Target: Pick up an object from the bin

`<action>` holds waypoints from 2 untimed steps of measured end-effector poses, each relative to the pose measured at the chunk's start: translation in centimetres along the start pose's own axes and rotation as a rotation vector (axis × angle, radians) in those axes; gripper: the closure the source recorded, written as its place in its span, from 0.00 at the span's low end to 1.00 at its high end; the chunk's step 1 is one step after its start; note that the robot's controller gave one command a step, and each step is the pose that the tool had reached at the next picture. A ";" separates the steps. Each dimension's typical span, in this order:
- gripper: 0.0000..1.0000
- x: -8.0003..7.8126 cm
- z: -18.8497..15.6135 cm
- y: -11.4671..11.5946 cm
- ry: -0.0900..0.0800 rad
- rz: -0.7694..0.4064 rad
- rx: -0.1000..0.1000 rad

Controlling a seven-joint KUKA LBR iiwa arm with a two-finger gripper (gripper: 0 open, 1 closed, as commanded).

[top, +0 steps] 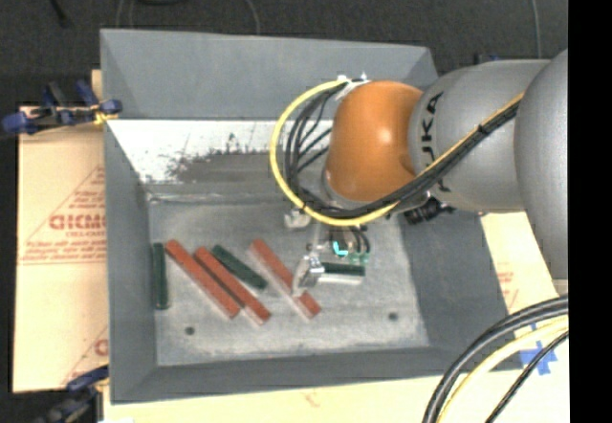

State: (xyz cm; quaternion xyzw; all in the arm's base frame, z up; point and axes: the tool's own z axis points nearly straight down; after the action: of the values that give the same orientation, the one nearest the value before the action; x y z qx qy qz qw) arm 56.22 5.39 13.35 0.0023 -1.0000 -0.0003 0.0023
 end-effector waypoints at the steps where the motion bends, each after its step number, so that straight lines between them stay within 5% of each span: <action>1: 0.00 -0.2 -0.4 0.0 -0.007 0.001 0.000; 2: 1.00 0.2 5.4 0.4 -0.003 0.268 -0.003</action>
Offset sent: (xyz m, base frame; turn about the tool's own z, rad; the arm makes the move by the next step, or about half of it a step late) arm -0.0055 0.0037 -0.0635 0.2713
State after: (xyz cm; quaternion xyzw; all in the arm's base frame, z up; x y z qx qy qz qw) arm 56.03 5.81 7.94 -0.1312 -0.9914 -0.0018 0.0007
